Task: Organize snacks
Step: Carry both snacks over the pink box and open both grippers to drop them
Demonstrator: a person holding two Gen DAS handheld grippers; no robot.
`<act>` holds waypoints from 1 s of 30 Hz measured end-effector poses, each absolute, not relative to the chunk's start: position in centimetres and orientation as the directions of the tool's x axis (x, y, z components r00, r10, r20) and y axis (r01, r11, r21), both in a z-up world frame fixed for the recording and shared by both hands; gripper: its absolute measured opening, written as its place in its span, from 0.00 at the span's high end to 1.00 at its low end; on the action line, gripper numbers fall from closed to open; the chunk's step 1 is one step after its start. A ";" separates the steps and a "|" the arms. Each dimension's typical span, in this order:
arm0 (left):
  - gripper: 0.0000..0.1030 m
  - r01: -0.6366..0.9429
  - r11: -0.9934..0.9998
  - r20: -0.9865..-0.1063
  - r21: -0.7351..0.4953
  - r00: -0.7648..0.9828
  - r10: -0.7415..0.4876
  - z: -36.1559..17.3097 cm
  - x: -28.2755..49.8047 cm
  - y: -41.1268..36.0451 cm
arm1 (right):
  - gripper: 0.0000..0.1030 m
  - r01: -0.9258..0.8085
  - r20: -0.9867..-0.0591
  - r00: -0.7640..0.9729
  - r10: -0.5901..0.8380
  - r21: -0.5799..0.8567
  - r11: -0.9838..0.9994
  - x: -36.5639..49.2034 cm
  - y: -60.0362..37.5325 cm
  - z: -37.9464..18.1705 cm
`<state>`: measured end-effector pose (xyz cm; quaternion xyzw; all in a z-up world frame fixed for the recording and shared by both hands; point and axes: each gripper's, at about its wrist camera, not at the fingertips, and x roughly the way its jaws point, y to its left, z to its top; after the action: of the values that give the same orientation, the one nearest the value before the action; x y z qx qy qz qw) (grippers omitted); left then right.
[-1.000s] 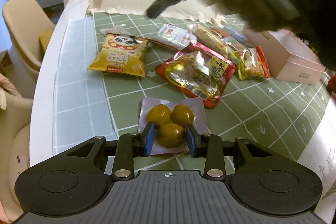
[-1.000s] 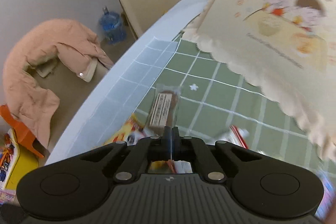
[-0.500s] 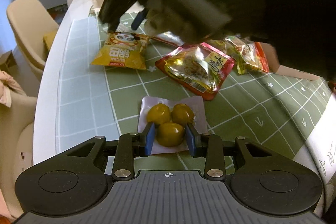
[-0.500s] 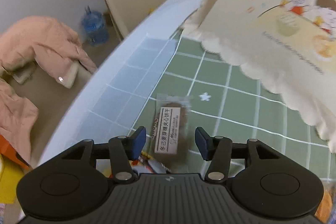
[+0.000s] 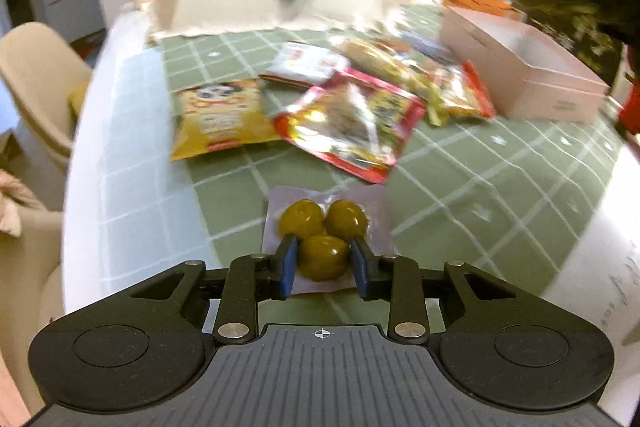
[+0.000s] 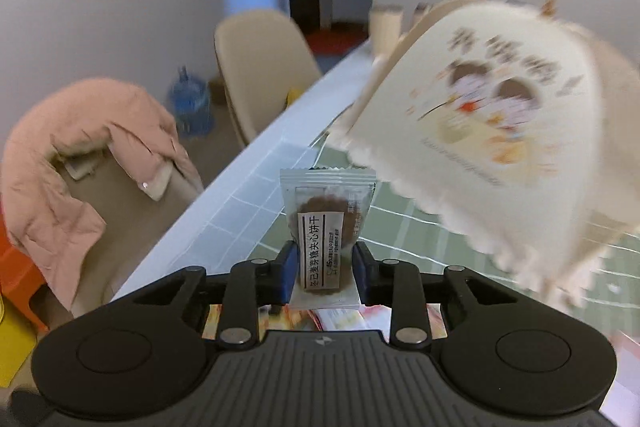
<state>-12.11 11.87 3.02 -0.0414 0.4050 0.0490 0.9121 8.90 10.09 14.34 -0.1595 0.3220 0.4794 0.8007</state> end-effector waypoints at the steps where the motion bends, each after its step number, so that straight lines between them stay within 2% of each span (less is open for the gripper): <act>1: 0.68 -0.110 0.993 -0.747 -0.048 0.664 0.038 3.1 -12.0 11.6 | 0.72 -0.867 -0.659 0.342 0.670 0.053 0.495 8.3 8.3 15.0; 7: 0.68 0.071 0.994 -0.743 -0.079 0.661 -0.106 4.8 -12.2 6.7 | 0.72 -0.816 -0.658 0.387 0.646 0.082 0.572 3.8 -3.2 16.4; 11: 0.68 0.208 0.977 -0.691 -0.043 0.701 -0.179 7.3 -12.1 3.2 | 0.72 -0.739 -0.658 0.498 0.564 0.018 0.673 0.8 -10.7 16.5; 18: 0.68 0.322 0.946 -0.591 -0.027 0.759 -0.275 13.3 -6.4 1.9 | 0.72 -0.500 -0.645 0.640 0.417 0.062 0.864 -1.1 -21.7 16.8; 23: 0.68 0.365 0.920 -0.534 -0.143 0.754 -0.382 17.0 -1.1 1.5 | 0.72 -0.391 -0.642 0.684 0.347 0.080 0.917 -2.6 -25.7 15.5; 25: 0.68 0.366 0.921 -0.447 -0.135 0.807 -0.387 18.3 1.2 0.4 | 0.71 -0.372 -0.642 0.687 0.341 0.093 0.924 -2.8 -26.1 15.1; 27: 0.67 0.327 0.924 -0.390 -0.198 0.839 -0.380 18.7 4.0 -0.2 | 0.71 -0.355 -0.644 0.687 0.336 0.107 0.929 -2.6 -26.4 14.6; 30: 0.69 0.233 0.903 -0.454 -0.360 0.802 -0.388 17.0 7.7 0.7 | 0.71 -0.350 -0.650 0.681 0.337 0.114 0.930 -2.3 -25.7 13.9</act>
<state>7.73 0.67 16.99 -0.1446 0.2677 -0.1654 0.9381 -2.32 -25.67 13.91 -0.0097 0.3527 0.1873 0.9168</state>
